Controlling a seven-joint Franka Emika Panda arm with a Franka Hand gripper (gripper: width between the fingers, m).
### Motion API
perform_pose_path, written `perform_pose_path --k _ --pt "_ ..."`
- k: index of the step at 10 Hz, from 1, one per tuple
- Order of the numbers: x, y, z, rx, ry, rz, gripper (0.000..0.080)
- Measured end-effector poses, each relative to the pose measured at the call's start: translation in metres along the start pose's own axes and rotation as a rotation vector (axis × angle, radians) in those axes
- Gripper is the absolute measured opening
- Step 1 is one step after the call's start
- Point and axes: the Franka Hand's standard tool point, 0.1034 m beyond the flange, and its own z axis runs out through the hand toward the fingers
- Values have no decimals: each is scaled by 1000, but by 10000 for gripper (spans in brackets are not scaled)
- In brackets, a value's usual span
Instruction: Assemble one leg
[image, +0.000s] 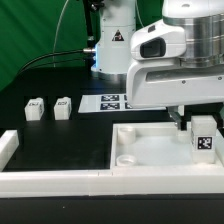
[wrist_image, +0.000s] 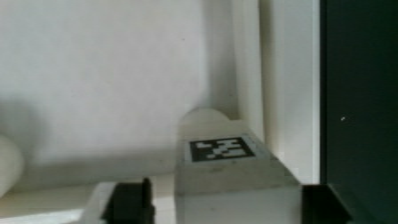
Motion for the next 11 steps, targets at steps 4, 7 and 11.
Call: perform_pose_path --k 4,7,11 --pt "1 2 0 7 -1 78 291" --pt "0 3 0 16 -5 298 291" --pt "0 7 0 8 -4 407 294"
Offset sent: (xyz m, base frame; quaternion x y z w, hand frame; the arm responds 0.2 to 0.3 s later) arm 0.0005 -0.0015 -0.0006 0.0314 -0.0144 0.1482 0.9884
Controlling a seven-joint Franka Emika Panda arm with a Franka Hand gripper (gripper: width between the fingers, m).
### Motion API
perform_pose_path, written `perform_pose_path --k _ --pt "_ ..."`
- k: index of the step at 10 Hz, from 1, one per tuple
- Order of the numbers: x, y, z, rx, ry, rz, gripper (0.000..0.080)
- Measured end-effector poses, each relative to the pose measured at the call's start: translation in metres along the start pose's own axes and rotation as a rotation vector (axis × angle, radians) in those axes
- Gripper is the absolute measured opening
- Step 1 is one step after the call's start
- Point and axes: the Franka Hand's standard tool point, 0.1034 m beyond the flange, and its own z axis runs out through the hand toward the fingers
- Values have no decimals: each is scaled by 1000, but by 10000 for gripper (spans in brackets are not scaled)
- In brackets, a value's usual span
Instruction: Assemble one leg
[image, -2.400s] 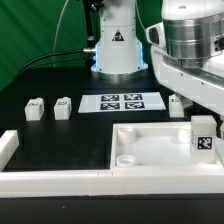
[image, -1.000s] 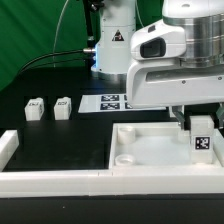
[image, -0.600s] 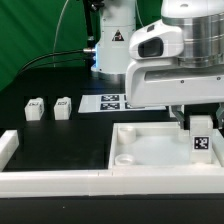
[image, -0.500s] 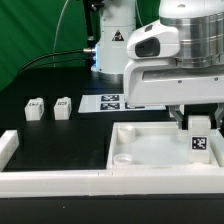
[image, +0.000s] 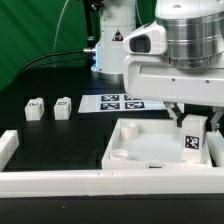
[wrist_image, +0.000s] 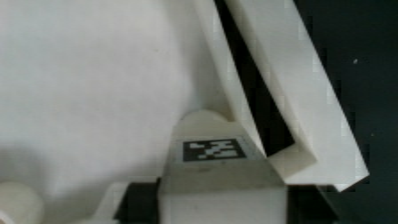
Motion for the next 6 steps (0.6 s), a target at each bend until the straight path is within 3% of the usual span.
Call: perform_pose_path --k 1,2,6 --pt "0 0 0 0 0 0 468" --pt "0 0 0 0 0 0 585" --pt "0 0 0 0 0 0 648"
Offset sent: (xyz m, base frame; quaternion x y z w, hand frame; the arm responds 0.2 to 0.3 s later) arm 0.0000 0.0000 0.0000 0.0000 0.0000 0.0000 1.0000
